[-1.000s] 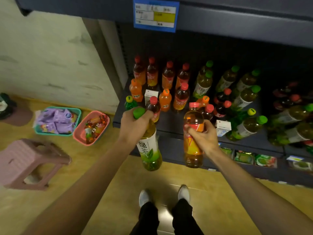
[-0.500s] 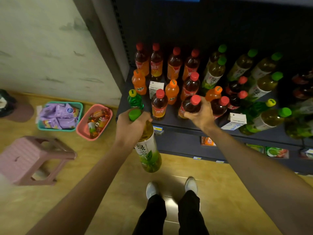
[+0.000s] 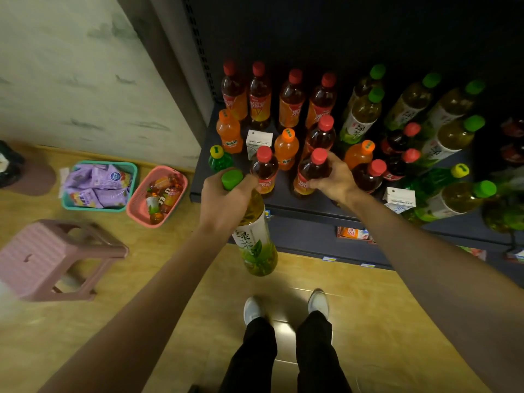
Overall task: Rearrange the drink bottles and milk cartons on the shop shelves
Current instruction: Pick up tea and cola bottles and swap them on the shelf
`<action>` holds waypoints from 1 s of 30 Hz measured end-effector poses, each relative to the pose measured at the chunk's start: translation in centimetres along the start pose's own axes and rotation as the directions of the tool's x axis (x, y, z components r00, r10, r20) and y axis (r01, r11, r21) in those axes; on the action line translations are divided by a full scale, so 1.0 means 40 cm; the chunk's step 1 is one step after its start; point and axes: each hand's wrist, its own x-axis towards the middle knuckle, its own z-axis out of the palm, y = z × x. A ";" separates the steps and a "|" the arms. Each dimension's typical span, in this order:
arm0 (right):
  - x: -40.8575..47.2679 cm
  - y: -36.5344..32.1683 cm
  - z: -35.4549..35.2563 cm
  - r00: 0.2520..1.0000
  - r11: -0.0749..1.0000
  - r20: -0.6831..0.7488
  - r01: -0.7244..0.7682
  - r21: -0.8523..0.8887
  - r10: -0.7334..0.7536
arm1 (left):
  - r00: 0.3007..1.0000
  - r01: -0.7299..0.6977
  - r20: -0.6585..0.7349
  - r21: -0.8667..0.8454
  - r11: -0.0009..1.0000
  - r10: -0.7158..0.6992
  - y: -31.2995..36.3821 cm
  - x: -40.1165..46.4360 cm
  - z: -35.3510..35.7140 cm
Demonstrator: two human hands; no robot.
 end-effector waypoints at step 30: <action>-0.527 -0.014 -0.010 0.955 0.906 -0.161 0.288 0.309 -0.249 | 0.967 -0.103 0.216 -0.155 0.983 0.135 0.112 -0.214 0.122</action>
